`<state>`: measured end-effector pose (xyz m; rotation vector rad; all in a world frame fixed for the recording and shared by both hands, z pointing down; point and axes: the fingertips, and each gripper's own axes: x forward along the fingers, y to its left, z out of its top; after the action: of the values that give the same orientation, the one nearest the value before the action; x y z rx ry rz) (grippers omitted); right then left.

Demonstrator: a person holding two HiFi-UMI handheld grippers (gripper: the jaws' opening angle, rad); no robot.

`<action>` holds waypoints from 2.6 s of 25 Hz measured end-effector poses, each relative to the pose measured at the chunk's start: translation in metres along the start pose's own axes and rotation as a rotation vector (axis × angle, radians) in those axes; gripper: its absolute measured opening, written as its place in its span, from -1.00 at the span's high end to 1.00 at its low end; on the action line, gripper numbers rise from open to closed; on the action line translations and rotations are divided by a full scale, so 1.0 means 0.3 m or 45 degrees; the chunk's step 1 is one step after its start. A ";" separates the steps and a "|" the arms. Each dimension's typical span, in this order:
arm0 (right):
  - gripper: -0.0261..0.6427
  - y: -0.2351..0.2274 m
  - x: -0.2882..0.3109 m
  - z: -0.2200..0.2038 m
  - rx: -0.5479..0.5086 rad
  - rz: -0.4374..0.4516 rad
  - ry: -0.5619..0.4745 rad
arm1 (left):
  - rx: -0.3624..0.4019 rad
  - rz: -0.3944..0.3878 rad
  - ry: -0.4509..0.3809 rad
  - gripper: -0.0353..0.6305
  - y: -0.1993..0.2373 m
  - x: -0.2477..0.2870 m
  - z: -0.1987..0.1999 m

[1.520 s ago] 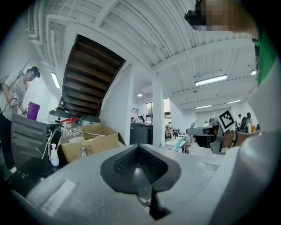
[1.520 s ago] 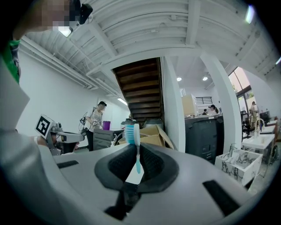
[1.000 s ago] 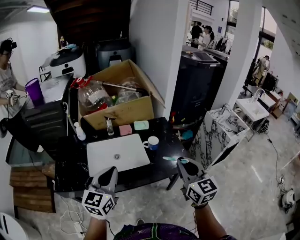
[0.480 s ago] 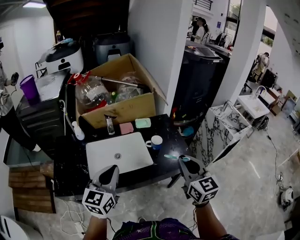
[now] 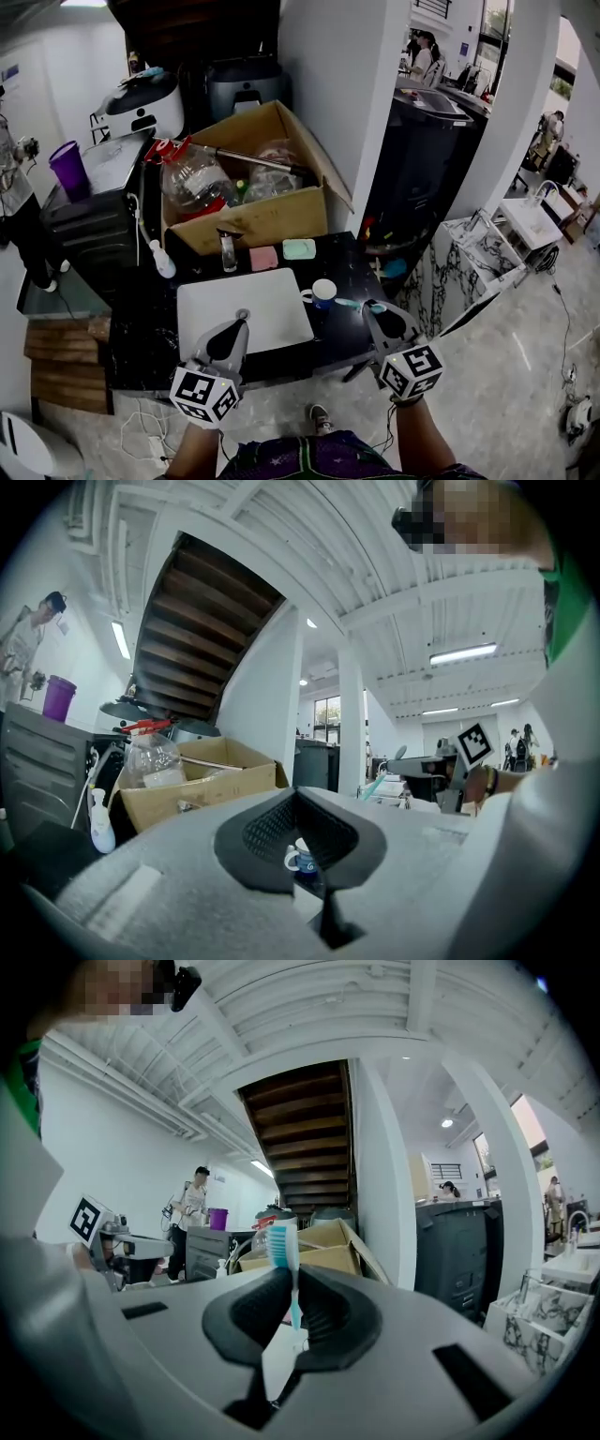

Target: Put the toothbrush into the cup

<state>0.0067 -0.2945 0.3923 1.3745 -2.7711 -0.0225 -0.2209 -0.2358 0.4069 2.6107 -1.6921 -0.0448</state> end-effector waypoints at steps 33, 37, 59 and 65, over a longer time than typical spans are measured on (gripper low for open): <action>0.85 -0.235 0.400 -0.328 0.108 0.260 0.213 | 0.029 0.202 0.106 0.84 0.027 0.256 -0.081; 0.85 -0.234 0.427 -0.377 0.115 0.297 0.258 | 0.019 0.214 0.107 0.84 0.019 0.278 -0.089; 0.85 -0.225 0.525 -0.612 0.176 0.494 0.425 | 0.034 0.336 0.123 0.84 -0.021 0.329 -0.143; 0.85 -0.234 0.555 -0.637 0.215 0.523 0.423 | 0.049 0.353 0.124 0.84 -0.033 0.335 -0.136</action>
<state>-0.0285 -0.4679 0.5869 0.7214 -2.7474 0.4218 -0.1693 -0.3229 0.4465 2.3333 -2.0177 0.1201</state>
